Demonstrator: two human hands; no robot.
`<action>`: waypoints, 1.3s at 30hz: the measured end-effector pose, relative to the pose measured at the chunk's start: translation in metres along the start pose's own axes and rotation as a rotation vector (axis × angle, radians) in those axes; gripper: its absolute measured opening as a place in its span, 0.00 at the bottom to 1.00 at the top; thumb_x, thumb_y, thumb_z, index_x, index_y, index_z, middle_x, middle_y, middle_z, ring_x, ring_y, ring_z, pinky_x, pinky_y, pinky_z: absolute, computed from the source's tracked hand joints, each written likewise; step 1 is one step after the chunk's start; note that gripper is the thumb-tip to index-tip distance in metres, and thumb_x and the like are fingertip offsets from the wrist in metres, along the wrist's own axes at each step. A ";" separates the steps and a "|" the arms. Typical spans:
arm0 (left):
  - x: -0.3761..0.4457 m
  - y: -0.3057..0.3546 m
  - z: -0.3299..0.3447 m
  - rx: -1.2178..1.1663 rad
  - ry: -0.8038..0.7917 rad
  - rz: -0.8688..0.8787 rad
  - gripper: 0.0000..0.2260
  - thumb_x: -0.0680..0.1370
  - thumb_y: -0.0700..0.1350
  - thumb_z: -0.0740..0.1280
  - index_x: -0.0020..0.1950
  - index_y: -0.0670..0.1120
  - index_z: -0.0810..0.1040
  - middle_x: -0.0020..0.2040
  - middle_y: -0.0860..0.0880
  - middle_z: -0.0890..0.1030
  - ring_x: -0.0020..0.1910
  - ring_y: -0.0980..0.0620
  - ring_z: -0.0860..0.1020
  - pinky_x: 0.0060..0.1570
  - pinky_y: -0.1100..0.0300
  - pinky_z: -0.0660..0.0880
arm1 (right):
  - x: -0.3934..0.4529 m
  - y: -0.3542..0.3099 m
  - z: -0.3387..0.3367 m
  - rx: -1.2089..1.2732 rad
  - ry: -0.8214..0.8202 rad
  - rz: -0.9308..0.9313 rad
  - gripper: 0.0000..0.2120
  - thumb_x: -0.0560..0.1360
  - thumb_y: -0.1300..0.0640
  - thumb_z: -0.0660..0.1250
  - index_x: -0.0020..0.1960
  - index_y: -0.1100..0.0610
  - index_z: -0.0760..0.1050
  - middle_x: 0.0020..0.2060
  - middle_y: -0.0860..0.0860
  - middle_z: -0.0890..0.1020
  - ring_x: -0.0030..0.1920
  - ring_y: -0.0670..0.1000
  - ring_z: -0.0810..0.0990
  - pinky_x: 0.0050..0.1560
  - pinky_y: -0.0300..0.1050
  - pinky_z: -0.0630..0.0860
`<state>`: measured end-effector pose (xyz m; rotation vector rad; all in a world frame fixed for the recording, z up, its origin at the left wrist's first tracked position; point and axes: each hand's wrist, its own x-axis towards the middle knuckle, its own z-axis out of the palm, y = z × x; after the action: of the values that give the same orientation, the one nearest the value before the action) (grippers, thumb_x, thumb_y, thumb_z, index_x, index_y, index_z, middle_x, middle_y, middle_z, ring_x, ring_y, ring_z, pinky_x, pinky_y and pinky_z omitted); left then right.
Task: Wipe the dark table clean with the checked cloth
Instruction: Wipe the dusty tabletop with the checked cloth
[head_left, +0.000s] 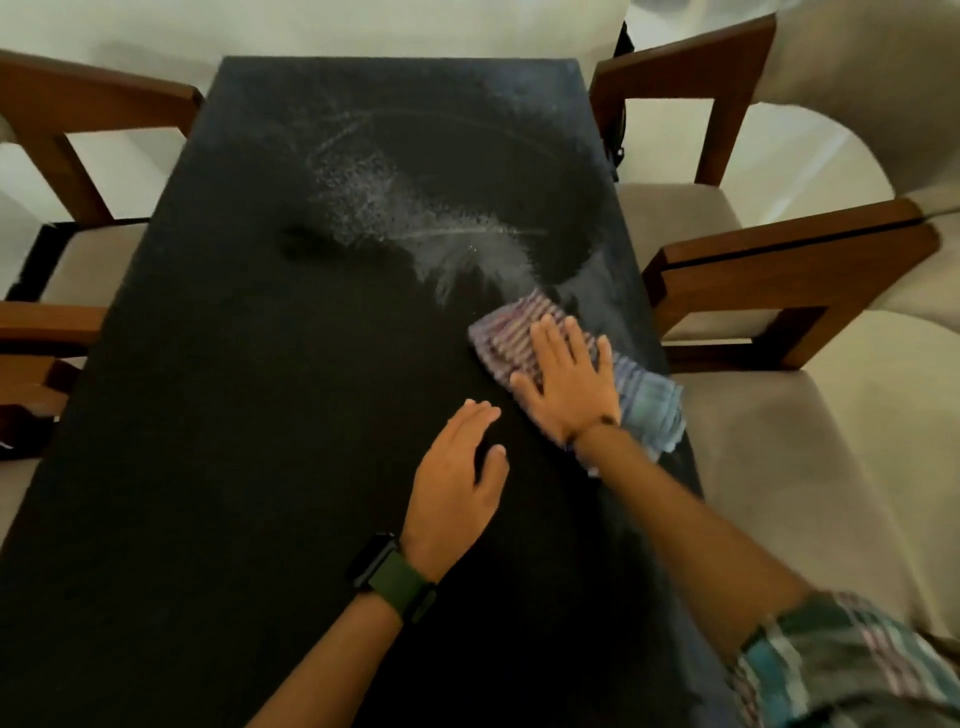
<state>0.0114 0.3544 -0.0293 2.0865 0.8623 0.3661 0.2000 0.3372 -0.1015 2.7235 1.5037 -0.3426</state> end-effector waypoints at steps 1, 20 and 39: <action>0.001 0.003 0.003 0.013 0.024 0.001 0.18 0.78 0.42 0.60 0.68 0.47 0.65 0.70 0.49 0.67 0.65 0.64 0.57 0.64 0.71 0.52 | -0.031 0.003 0.005 0.007 0.011 -0.055 0.33 0.78 0.36 0.43 0.77 0.51 0.42 0.77 0.49 0.44 0.76 0.51 0.38 0.72 0.58 0.34; 0.007 0.043 0.064 -0.042 -0.081 -0.027 0.19 0.78 0.41 0.60 0.68 0.46 0.65 0.71 0.49 0.66 0.71 0.57 0.59 0.66 0.68 0.54 | -0.026 0.071 0.004 0.074 0.041 0.101 0.34 0.77 0.36 0.44 0.77 0.51 0.41 0.77 0.48 0.44 0.76 0.52 0.38 0.73 0.63 0.39; -0.016 0.065 0.075 -0.073 -0.221 0.114 0.17 0.78 0.41 0.59 0.67 0.45 0.66 0.69 0.47 0.68 0.71 0.54 0.61 0.70 0.55 0.61 | -0.316 0.047 0.064 0.055 -0.095 0.282 0.34 0.77 0.33 0.41 0.76 0.52 0.54 0.77 0.48 0.50 0.76 0.53 0.48 0.66 0.62 0.52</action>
<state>0.0688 0.2720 -0.0239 2.0676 0.5932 0.2183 0.0650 0.0408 -0.1069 2.8620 1.0841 -0.5010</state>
